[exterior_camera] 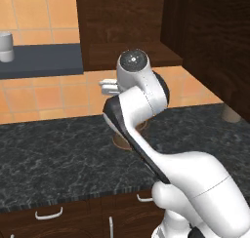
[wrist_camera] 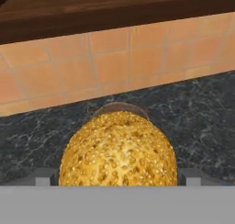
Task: Open the cabinet, pick up the bread from the cabinet and place it in the basket. Then move the basket to the dining counter.
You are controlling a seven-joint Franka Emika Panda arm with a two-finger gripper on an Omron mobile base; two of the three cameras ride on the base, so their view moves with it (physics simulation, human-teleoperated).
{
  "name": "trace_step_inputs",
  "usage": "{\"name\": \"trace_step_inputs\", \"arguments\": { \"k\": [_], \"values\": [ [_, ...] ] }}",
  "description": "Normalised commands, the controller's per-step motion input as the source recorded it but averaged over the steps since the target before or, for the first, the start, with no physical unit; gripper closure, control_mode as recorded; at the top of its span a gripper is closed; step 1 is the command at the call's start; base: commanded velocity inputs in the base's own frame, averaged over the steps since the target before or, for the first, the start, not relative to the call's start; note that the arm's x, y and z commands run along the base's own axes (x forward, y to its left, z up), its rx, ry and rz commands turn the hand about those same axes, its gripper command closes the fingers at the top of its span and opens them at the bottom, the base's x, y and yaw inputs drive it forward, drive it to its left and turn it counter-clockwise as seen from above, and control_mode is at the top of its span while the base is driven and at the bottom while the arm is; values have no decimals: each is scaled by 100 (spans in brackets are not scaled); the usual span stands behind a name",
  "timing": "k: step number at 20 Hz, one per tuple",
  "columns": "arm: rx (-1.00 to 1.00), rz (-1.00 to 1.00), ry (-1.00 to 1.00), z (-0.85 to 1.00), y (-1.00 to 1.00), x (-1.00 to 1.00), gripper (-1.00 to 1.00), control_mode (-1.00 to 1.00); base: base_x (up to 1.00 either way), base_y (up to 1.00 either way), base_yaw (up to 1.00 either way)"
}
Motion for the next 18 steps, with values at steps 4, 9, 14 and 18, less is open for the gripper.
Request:
{"name": "trace_step_inputs", "arguments": {
  "k": [4,9,14,18],
  "values": [
    [-1,13,19,-100,-44,14,100,-100,0,0,0],
    [-1,4,24,-85,-28,67,100,-100,0,0,0],
    [0,9,18,-53,-4,90,100,-100,0,0,0],
    [0,5,16,-29,0,99,100,-100,0,0,0]
  ]
}}
